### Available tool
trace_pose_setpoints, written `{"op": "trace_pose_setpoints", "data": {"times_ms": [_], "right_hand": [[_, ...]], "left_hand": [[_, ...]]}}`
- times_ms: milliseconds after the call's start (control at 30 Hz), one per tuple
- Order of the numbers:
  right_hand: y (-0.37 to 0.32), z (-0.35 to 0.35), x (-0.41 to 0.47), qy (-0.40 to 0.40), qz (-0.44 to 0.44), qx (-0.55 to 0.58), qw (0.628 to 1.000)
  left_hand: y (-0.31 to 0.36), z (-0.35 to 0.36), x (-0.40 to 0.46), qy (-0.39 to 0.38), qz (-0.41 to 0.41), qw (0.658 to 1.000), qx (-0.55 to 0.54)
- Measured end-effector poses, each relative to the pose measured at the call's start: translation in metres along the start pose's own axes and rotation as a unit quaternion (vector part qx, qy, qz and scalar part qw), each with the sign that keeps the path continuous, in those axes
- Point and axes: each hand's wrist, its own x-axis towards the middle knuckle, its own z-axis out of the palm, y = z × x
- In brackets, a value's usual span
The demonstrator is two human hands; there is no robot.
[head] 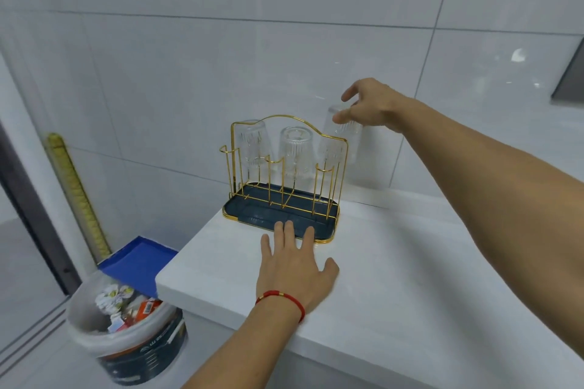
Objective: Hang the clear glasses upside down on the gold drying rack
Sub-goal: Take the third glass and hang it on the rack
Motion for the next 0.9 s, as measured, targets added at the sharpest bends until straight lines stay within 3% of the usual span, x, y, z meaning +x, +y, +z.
{"op": "trace_pose_setpoints", "data": {"times_ms": [267,600,800,900], "right_hand": [[0.016,0.014,0.019,-0.156,-0.018,0.007,0.988],[0.036,0.027,0.022,-0.149,-0.033,0.057,0.987],[0.069,0.018,-0.020,-0.008,-0.074,0.185,0.980],[0.100,0.029,-0.070,0.063,-0.066,0.132,0.987]], "left_hand": [[0.001,0.000,0.001,0.003,-0.001,1.000,0.001],[-0.001,0.001,0.003,0.017,0.003,1.000,-0.012],[-0.002,-0.002,0.000,0.061,0.007,0.997,-0.055],[-0.001,-0.006,-0.006,0.096,0.018,0.989,-0.109]]}}
